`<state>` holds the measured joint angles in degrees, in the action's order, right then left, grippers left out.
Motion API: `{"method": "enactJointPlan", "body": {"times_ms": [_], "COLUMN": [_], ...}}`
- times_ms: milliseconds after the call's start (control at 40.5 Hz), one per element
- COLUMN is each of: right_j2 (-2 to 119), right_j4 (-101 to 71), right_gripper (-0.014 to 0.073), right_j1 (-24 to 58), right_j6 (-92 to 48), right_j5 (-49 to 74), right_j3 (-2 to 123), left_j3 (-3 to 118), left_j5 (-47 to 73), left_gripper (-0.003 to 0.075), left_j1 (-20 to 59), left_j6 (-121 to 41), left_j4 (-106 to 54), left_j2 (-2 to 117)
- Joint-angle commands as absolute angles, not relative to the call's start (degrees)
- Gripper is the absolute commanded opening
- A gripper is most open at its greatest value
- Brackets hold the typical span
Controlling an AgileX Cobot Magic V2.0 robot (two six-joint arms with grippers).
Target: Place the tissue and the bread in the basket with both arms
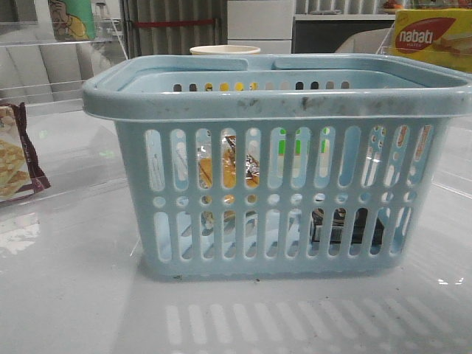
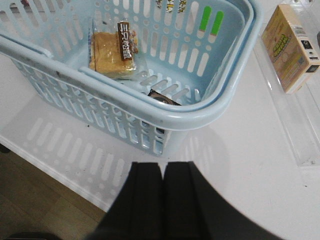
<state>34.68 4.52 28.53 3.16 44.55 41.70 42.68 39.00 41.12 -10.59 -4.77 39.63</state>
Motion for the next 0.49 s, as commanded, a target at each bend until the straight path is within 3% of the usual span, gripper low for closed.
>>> {"method": "enactJointPlan", "body": {"times_ms": [0, 222, 469], "right_j2": [34.82, 34.82, 34.82], "right_j4": [5.51, 5.51, 5.51], "right_gripper": [0.0057, 0.0057, 0.0057], "right_j1": [28.58, 28.58, 28.58], "right_j6": [2.97, 2.97, 2.97], "right_j5": [40.66, 40.66, 40.66], "right_j3": [43.27, 43.27, 43.27], "left_j3": [44.17, 40.58, 24.61], "left_j5": [34.82, 29.36, 13.80], "left_gripper": [0.0092, 0.0092, 0.0092], "left_j1": [41.39, 31.41, 15.83], "left_j6": [-10.29, -10.64, -10.64], "left_j4": [-4.90, -0.32, -2.07], "left_j2": [38.98, 30.74, 17.07]}}
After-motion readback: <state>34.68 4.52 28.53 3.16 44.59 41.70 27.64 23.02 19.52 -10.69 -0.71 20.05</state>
